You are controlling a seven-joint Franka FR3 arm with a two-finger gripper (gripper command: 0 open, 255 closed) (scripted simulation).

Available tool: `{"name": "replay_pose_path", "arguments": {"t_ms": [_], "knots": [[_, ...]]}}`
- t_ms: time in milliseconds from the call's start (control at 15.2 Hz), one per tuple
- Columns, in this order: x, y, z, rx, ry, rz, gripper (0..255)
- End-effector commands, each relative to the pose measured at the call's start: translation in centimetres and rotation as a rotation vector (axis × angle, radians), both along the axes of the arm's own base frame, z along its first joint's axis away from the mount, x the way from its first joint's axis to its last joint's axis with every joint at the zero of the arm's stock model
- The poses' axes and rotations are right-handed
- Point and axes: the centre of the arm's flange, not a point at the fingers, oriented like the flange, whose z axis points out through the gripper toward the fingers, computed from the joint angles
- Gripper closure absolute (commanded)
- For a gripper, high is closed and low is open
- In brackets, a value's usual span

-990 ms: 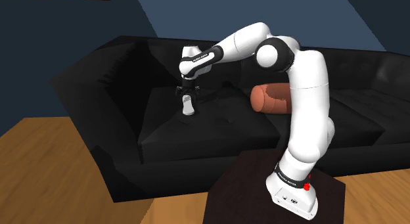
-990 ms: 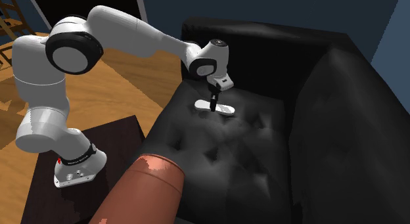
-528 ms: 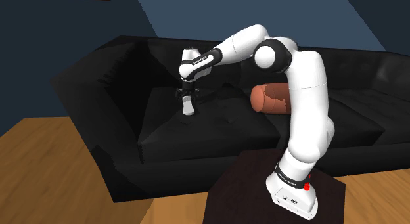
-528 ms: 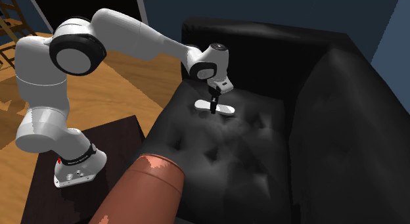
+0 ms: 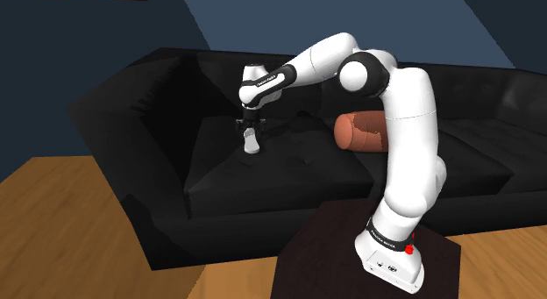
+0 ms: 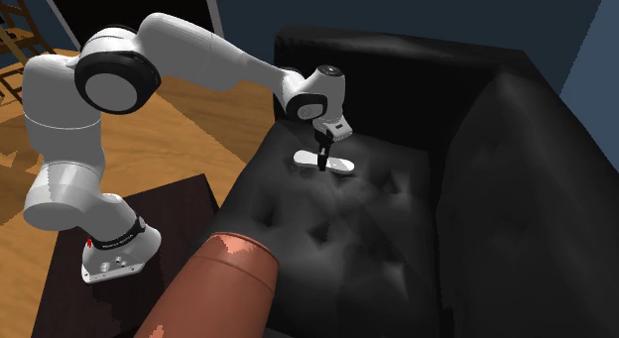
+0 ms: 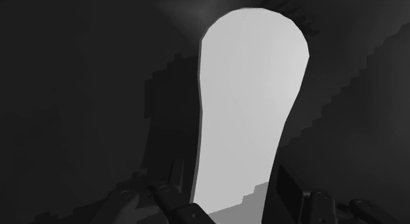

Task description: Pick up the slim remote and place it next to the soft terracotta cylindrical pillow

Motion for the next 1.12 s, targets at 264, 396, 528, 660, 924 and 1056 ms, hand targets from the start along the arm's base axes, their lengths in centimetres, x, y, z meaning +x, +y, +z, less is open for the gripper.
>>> {"name": "replay_pose_path", "arguments": {"t_ms": [264,396,528,660,924,1056], "knots": [[0.0,0.0,0.5,0.0,0.0,0.0,255],[0.0,0.0,1.6,0.0,0.0,0.0,255],[0.0,0.0,2.6,0.0,0.0,0.0,255],[0.0,0.0,3.7,0.0,0.0,0.0,255],[0.0,0.0,5.8,0.0,0.0,0.0,255],[0.0,0.0,6.9,0.0,0.0,0.0,255]]}}
